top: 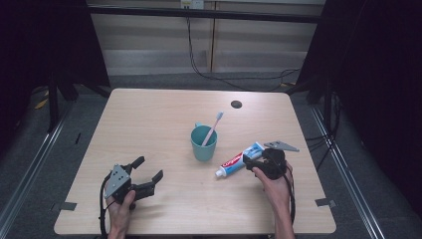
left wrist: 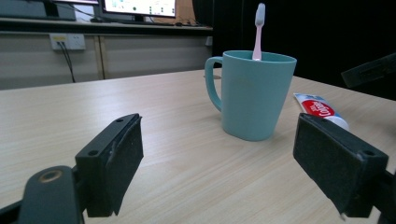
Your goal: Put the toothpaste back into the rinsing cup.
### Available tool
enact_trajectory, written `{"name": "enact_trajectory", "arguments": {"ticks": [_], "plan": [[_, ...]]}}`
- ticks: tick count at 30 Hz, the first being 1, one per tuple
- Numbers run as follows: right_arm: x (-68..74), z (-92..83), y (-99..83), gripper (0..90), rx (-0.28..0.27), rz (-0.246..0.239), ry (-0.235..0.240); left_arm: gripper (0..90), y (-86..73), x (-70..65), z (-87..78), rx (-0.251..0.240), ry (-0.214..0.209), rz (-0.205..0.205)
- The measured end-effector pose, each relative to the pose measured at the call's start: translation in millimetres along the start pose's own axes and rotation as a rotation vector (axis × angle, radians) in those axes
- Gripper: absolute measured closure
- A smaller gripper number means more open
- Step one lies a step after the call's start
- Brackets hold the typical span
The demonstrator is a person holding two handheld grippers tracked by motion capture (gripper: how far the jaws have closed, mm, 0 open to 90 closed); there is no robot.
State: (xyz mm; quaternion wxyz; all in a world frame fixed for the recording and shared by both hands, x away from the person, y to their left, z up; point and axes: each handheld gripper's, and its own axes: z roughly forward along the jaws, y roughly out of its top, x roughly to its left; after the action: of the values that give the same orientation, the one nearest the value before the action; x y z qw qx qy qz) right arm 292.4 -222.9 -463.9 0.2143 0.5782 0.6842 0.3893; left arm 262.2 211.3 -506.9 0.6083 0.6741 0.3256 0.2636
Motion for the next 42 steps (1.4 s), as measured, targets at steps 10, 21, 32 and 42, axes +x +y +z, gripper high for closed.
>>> {"name": "enact_trajectory", "arguments": {"ticks": [10, 21, 32, 42], "plan": [[-1.2, 6.1, 16.9, 26.3, 0.097, 0.058, -0.001, 15.6, -2.6, -1.7, -5.0, -0.060, -0.005, 0.005], [0.3, 18.4, 32.4, 24.5, 0.221, 0.148, 0.013, 15.9, -3.7, -2.2, -7.7, -0.081, -0.009, 0.034], [-4.9, 29.9, 30.0, 21.8, 0.290, 0.208, -0.022, 16.0, -4.3, -2.5, -8.7, -0.095, -0.016, 0.036], [-4.0, 37.8, 28.0, 19.8, 0.312, 0.194, -0.046, 16.0, -4.5, -2.1, -8.9, -0.099, -0.030, 0.043]]}}
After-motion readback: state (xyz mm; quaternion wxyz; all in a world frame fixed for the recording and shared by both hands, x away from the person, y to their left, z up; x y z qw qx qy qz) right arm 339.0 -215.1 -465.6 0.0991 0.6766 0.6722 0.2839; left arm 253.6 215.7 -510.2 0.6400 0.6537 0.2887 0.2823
